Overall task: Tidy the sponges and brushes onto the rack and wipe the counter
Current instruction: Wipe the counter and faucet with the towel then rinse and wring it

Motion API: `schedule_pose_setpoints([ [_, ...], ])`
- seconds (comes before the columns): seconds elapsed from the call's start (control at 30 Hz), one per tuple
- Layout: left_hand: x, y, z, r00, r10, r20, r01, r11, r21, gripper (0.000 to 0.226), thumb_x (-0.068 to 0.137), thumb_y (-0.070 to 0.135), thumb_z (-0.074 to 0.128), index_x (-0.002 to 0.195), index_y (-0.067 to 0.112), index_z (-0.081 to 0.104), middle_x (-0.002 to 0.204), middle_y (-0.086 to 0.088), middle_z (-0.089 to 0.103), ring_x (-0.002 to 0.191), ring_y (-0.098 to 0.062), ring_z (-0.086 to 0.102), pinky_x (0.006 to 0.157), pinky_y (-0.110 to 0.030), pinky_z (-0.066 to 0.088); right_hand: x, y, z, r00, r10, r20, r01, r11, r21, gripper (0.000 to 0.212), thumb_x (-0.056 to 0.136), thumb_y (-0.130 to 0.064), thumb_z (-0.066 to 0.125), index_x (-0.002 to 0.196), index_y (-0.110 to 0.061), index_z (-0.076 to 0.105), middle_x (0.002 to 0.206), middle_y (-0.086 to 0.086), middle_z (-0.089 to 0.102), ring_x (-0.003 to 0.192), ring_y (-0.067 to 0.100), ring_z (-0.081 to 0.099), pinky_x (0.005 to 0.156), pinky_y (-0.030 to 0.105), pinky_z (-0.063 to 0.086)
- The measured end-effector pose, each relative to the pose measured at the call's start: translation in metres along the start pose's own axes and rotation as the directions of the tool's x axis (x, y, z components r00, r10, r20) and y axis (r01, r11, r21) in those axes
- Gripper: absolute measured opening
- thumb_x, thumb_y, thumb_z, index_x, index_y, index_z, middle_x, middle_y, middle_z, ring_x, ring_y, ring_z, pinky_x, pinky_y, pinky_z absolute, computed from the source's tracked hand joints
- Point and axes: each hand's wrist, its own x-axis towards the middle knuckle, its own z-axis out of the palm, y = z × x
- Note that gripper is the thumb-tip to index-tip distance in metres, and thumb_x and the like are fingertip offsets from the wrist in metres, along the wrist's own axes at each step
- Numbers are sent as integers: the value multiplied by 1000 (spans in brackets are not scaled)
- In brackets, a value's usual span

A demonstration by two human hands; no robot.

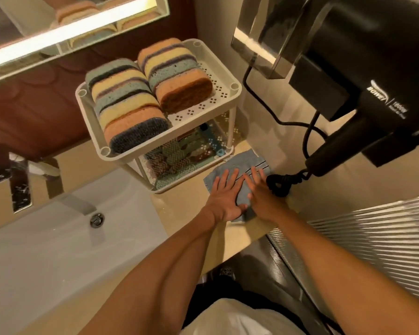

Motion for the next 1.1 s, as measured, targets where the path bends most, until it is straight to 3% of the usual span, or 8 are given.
schedule_pose_setpoints([
  [0.2, -26, -18, 11, 998, -17, -62, 15, 999, -28, 95, 96, 53, 53, 162, 24, -9, 167, 1, -22, 152, -23, -26, 123, -41, -17, -8, -24, 6, 989, -105, -103, 73, 959, -276, 79, 101, -35, 48, 161, -15, 1, 168, 12, -5, 155, 33, -7, 123, 50, 0],
  [0.33, -54, -39, 14, 994, -72, -85, 66, 996, -64, 92, 97, 52, 50, 162, 25, -10, 166, 4, -25, 151, -20, -29, 119, -37, -22, -6, -54, 21, 988, -139, -61, 118, 955, -272, 71, 105, -37, 39, 162, -15, 2, 168, 10, -6, 155, 33, -4, 124, 52, 3],
  [0.47, -89, -71, 20, 991, -70, -111, 58, 993, -102, 88, 98, 48, 50, 162, 26, -7, 167, 5, -23, 152, -19, -28, 117, -35, -24, -10, -83, 42, 958, -251, -137, 218, 952, -217, 65, 92, -40, 41, 149, -10, 47, 157, 17, 39, 142, 39, 39, 112, 54, 28],
  [0.53, -104, -86, 23, 991, -72, -113, 59, 992, -111, 87, 99, 47, 51, 162, 27, -6, 167, 6, -23, 152, -18, -28, 119, -36, -22, -13, -98, 49, 943, -291, -162, 259, 946, -193, 61, 89, -38, 43, 142, -10, 56, 150, 16, 49, 137, 37, 46, 108, 51, 32],
  [0.77, -150, -117, 39, 972, -128, -196, 88, 976, -200, 87, 99, 47, 52, 159, 32, -9, 161, 14, -27, 148, -14, -32, 112, -27, -31, -20, -146, 70, 903, -367, -224, 328, 925, -192, 55, 92, -35, 46, 140, -12, 59, 149, 13, 51, 135, 35, 49, 107, 50, 34],
  [0.87, -167, -122, 47, 965, -174, -197, 120, 958, -260, 86, 101, 49, 49, 160, 32, -11, 162, 14, -28, 147, -12, -34, 118, -33, -23, -25, -162, 75, 896, -387, -217, 358, 920, -159, 58, 92, -41, 43, 138, -10, 61, 148, 15, 53, 134, 36, 50, 106, 53, 40],
  [0.93, -177, -126, 55, 959, -214, -188, 145, 935, -325, 85, 101, 51, 46, 161, 31, -10, 164, 12, -27, 148, -13, -33, 121, -37, -16, -28, -174, 80, 891, -408, -200, 382, 911, -156, 61, 90, -43, 44, 139, -10, 59, 149, 16, 51, 136, 37, 49, 108, 53, 36],
  [1.1, -199, -138, 66, 953, -271, -134, 178, 862, -475, 83, 101, 54, 43, 160, 37, -12, 167, 11, -20, 156, -16, -8, 125, -48, 3, -30, -196, 90, 891, -429, -151, 414, 902, -118, 66, 88, -51, 51, 141, -12, 58, 151, 15, 49, 139, 37, 46, 114, 53, 27],
])
